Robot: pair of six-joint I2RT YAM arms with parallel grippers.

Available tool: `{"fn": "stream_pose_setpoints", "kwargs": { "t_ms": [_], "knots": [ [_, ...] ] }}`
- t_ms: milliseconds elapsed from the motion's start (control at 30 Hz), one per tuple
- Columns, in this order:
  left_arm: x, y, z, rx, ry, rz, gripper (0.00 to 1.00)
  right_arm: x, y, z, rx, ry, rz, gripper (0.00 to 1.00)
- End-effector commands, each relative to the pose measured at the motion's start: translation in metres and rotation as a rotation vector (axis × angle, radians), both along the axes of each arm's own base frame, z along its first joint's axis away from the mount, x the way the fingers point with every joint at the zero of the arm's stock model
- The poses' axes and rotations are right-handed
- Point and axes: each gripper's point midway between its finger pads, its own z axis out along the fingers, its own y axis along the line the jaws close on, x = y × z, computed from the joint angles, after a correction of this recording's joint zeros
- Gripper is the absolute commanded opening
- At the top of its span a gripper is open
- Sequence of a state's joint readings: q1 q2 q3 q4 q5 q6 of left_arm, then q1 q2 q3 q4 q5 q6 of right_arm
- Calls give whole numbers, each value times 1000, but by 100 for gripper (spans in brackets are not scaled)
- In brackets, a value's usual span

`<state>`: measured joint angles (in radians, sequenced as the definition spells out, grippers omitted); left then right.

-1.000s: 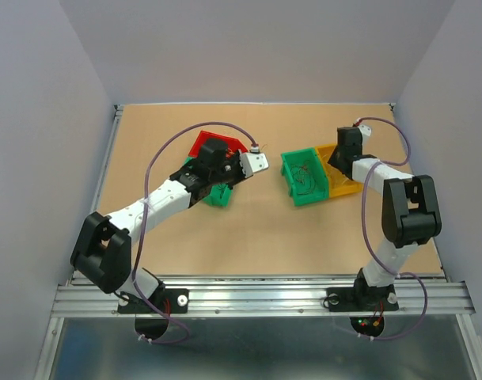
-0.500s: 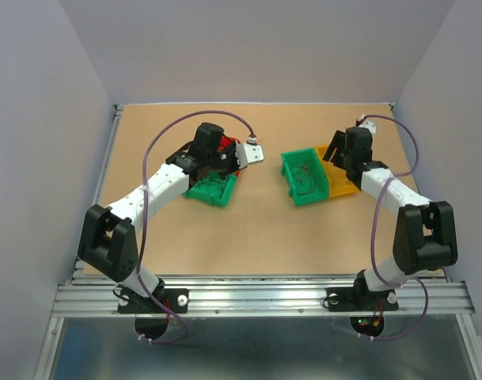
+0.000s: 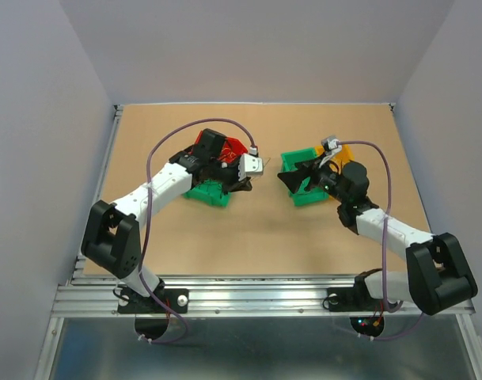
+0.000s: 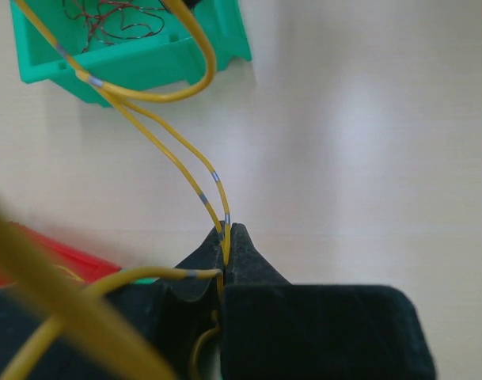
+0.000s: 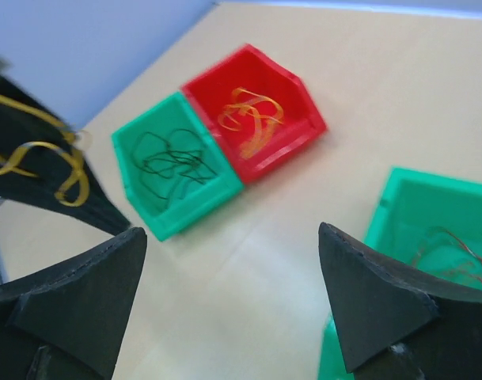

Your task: Untangle the cables

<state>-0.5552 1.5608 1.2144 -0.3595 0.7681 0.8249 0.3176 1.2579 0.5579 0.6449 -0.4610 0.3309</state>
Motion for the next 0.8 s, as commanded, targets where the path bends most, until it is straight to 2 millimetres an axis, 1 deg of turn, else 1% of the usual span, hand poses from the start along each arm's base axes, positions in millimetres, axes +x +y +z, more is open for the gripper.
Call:
{"fn": "stream_pose_setpoints", "kwargs": {
  "t_ms": [0,33,67,133,167,200,233,333,400,433,467,500,533,567,633,667,733,767],
  "knots": [
    [-23,-9,10,-52,70,-106,0,-36,37,49,60,-299,220,94],
    [-25,-9,7,-49,81,-122,0,-40,40,51,60,-322,237,94],
    [-32,-10,9,-54,112,-147,0,-48,46,58,66,-372,264,93],
    [-41,-8,4,-48,151,-177,0,-55,50,59,67,-403,284,94],
    [-45,-10,6,-62,164,-197,0,-62,55,60,71,-419,310,94],
    [-47,-10,6,-64,172,-205,0,-65,57,64,74,-445,320,94],
    [-50,-9,2,-54,183,-220,0,-69,60,65,77,-457,339,94],
    [-55,-10,-2,-49,204,-242,0,-72,66,69,81,-480,362,94],
    [-58,-10,-3,-46,217,-254,0,-72,71,71,87,-479,376,88],
    [-58,-10,-3,-47,217,-256,0,-71,73,68,84,-470,381,85],
    [-58,-10,-3,-46,221,-258,0,-72,76,67,85,-464,389,79],
    [-58,-10,-2,-47,219,-261,0,-69,77,68,87,-464,384,77],
    [-59,-10,-3,-46,222,-262,0,-67,78,64,84,-452,383,75],
    [-60,-10,-3,-45,221,-265,0,-67,80,63,84,-450,386,65],
    [-60,-9,-3,-42,216,-265,0,-65,83,61,84,-440,384,55],
    [-59,-8,-2,-44,209,-262,0,-63,84,60,86,-433,375,41],
    [-58,-8,-2,-41,202,-254,0,-61,85,58,89,-419,370,21],
    [-55,-10,1,-49,188,-241,0,-61,85,56,91,-408,367,4]
  ]
}}
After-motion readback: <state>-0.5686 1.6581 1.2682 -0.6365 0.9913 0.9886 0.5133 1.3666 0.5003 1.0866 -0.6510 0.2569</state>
